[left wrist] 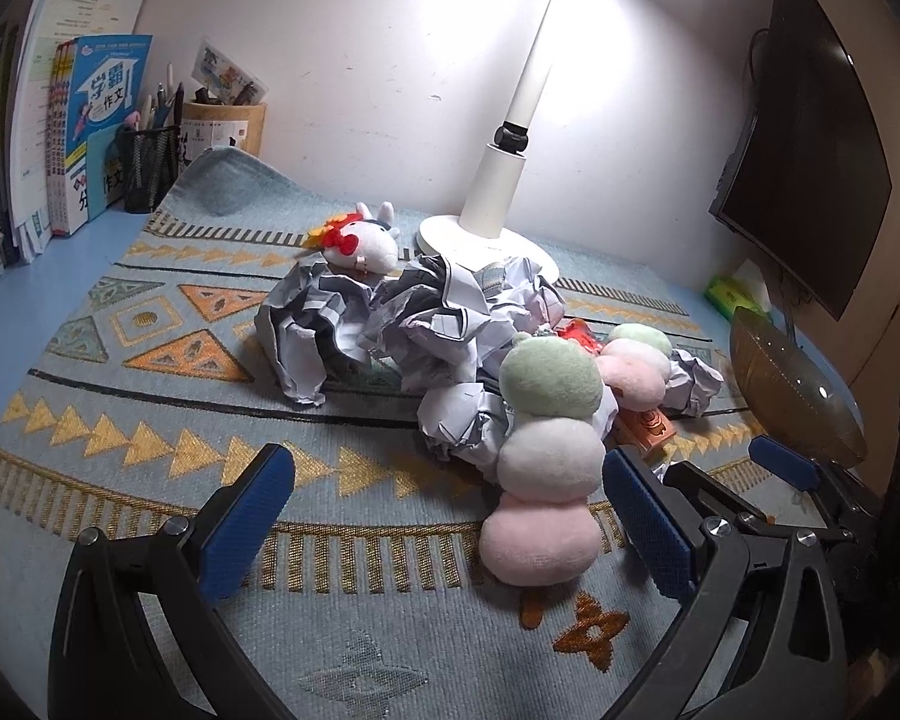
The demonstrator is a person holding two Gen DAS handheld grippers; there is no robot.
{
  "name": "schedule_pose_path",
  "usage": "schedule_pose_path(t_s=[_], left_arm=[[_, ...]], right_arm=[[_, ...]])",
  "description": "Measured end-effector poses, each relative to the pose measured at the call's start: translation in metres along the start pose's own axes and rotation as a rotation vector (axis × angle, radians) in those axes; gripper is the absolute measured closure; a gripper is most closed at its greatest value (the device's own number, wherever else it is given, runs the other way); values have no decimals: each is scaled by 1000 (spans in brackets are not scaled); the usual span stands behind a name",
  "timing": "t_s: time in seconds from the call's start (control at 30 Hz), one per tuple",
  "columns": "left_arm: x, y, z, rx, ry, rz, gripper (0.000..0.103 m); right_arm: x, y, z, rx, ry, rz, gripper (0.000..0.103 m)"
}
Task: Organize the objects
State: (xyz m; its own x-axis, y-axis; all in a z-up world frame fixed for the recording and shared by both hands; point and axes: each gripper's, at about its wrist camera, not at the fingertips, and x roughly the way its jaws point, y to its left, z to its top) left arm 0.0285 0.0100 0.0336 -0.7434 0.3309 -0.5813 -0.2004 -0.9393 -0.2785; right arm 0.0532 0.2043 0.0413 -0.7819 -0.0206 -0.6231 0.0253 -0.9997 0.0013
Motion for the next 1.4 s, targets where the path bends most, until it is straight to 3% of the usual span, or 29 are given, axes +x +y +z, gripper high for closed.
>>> schedule_pose_path(t_s=[0.87,1.3,1.4], left_arm=[[1,7,1,-43,7,-6,1],[0,4,1,-22,3,-3,1],[-1,1,0,-7,-6,26,0]], right_arm=[[0,3,0,-13,-8,-16,0],[-9,-1,-1,0,-37,26,0],[-8,-9,0,37,-19,52,0]])
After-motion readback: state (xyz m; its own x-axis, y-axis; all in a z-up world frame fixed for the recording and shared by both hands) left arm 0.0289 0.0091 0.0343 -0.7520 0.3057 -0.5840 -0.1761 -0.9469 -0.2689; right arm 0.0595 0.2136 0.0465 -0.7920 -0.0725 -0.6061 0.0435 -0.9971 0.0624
